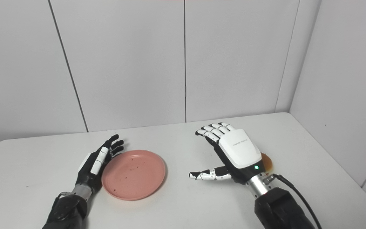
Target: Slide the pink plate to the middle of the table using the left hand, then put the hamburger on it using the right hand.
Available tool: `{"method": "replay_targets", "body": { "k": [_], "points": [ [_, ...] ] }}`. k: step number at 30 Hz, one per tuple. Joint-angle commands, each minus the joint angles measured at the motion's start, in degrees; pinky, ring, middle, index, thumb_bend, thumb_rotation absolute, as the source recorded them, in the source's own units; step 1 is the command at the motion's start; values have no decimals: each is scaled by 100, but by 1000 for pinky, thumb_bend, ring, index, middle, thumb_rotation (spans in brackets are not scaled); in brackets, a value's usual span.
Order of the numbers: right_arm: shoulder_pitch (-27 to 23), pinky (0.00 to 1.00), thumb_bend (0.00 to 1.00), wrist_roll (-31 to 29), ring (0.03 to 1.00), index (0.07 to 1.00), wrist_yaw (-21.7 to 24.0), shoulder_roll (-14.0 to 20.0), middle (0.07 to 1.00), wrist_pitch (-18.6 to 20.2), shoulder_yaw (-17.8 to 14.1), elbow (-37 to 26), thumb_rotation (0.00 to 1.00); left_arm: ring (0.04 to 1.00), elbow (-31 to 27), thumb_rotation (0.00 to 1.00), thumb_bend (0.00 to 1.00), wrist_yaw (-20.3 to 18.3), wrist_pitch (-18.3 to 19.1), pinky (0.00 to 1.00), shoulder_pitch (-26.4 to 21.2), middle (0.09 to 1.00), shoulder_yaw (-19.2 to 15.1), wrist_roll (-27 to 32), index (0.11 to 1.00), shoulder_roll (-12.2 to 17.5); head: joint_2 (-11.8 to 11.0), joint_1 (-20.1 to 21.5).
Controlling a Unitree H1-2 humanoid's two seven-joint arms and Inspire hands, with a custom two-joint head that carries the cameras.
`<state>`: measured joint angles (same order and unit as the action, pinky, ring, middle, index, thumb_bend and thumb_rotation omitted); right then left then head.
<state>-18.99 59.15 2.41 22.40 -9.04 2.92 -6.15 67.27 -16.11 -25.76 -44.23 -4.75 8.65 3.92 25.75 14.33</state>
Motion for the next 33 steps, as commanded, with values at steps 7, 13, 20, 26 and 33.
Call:
{"method": "replay_targets", "body": {
  "k": [7,13,20,26,33],
  "points": [
    [-527,820,837,-121,788,753,209,357,775,444,-54,154,781,889,153,815,846,21,33,853,176,870,-2,-15,868,40,-7,-16],
    [-615,818,830,-70,785,772,342,450,781,771,-19,420,782,882,108,807,855,32,53,849,175,863,-16,-1,862,36,0,-7],
    [-666,813,838,-115,797,776,564,508,793,1231,-1,645,773,884,89,807,862,32,71,854,189,864,-2,-17,865,43,19,1],
    [-673,798,829,-147,799,780,647,593,796,1476,20,791,765,886,88,806,856,13,70,859,194,867,-14,0,865,54,24,6],
    [-603,792,804,-184,798,790,596,674,807,1600,60,942,799,891,39,804,847,-22,105,862,210,867,-17,13,869,68,48,-10]
  ]
}}
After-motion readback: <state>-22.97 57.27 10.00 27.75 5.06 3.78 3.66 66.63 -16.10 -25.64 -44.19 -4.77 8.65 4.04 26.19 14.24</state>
